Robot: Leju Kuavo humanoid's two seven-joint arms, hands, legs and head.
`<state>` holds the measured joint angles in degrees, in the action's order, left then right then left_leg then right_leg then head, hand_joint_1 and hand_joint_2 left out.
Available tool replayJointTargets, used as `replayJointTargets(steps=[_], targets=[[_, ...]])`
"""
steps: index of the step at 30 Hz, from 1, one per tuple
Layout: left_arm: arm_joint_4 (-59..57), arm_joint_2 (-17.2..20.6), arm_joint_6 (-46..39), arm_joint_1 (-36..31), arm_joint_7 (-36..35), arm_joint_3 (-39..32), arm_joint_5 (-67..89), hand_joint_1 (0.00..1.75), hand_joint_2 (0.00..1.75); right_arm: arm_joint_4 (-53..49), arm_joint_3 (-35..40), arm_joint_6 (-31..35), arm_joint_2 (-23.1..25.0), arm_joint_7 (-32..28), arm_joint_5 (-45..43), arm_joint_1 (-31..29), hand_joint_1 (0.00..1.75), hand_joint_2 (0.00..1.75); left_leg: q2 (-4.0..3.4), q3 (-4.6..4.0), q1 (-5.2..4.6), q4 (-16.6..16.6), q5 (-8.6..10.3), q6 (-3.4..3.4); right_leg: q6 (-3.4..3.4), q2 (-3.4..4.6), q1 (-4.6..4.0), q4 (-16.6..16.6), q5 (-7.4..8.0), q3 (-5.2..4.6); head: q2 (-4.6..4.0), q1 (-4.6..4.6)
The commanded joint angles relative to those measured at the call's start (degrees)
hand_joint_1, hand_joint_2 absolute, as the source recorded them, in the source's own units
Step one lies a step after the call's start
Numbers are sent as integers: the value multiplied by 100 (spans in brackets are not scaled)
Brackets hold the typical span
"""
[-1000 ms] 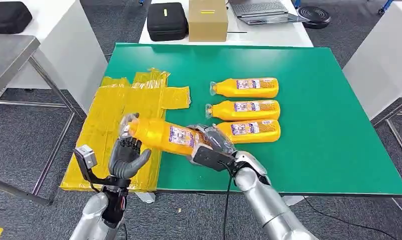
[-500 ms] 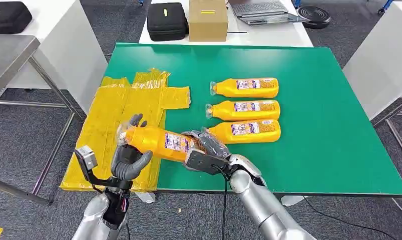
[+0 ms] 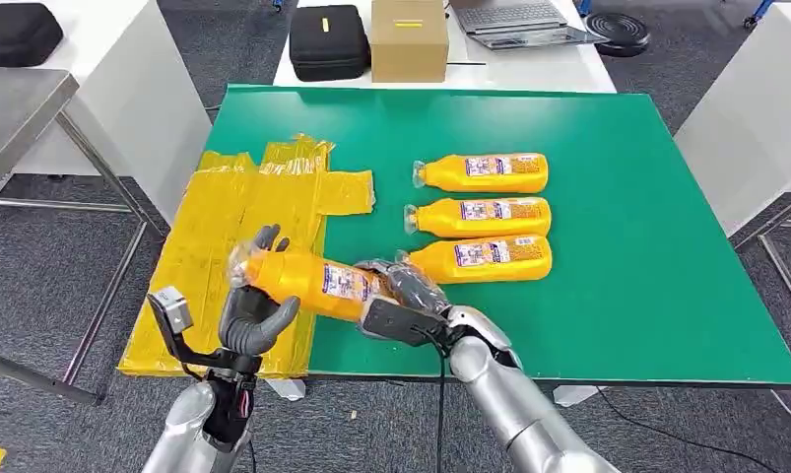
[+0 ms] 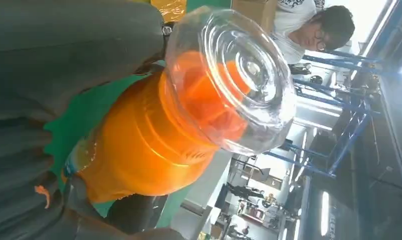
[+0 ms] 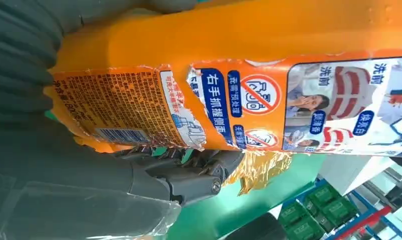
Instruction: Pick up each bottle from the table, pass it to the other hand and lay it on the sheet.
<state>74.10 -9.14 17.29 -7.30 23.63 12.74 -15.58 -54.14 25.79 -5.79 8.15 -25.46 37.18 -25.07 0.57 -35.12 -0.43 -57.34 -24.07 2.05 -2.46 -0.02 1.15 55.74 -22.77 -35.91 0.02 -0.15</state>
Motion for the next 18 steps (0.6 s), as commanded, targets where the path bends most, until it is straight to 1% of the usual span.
replayJointTargets(steps=[1,2,3,5,8,9,10,11,12,13,15,16,18], targets=[[-352,2,-52,-276,-66,112,29,0,175,418,254,-62,78,26,39,-332,175,175,-8,33,11,-6,-18,-14,13,3,-12,2,-15,34,-2,-2],[-352,2,-52,-276,-66,112,29,0,175,418,254,-62,78,26,39,-332,175,175,-2,19,4,1,-7,-9,8,-1,-5,-1,-7,19,0,0],[-352,2,-52,-276,-66,112,29,0,175,418,254,-62,78,26,39,-332,175,175,-1,32,10,-4,-15,-13,13,-4,-11,0,-15,35,0,0],[-397,-8,-69,-297,-73,107,31,0,175,406,281,-65,82,27,46,-326,175,175,-6,37,10,-3,-17,-14,14,1,-11,-1,-15,39,0,-2],[-452,-25,-91,-329,-84,110,33,0,175,366,366,-90,112,32,77,-340,175,175,-3,17,4,2,-6,-8,7,0,-4,-2,-6,16,0,-2],[-473,-36,-107,-340,-86,114,34,0,175,349,418,-114,122,45,92,-348,175,175,-5,30,8,-1,-13,-12,12,1,-9,-2,-12,30,0,-2],[-487,-41,-113,-351,-103,117,29,0,175,355,469,-147,128,63,110,-358,175,175,-3,17,5,0,-8,-9,8,0,-6,-2,-6,18,0,0],[-487,-41,-118,-356,-103,117,29,0,175,366,492,-157,130,71,118,-364,175,175,-6,30,9,-3,-15,-13,12,1,-10,-1,-12,31,0,-2],[-483,-41,-127,-356,-105,112,28,0,175,402,541,-182,127,91,143,-389,175,175,-2,19,3,2,-7,-9,8,-1,-3,-2,-7,19,0,-2],[-477,-38,-132,-358,-111,103,18,0,175,459,582,-199,125,107,157,-426,175,175,-9,34,11,-4,-18,-14,13,4,-12,0,-14,35,0,0],[-491,-25,-144,-392,-135,73,-7,0,175,624,651,-233,123,151,184,-514,175,175,-2,20,4,1,-7,-9,8,-2,-5,-2,-7,20,0,0],[-491,-25,-144,-392,-135,73,-7,0,175,624,651,-233,123,151,184,-514,175,175,-6,36,11,-4,-17,-14,13,1,-12,0,-14,37,0,-2],[-489,-16,-138,-403,-139,67,-11,0,175,632,645,-228,109,148,184,-513,175,175,-4,16,4,1,-5,-7,6,1,-4,-3,-4,15,0,0]])
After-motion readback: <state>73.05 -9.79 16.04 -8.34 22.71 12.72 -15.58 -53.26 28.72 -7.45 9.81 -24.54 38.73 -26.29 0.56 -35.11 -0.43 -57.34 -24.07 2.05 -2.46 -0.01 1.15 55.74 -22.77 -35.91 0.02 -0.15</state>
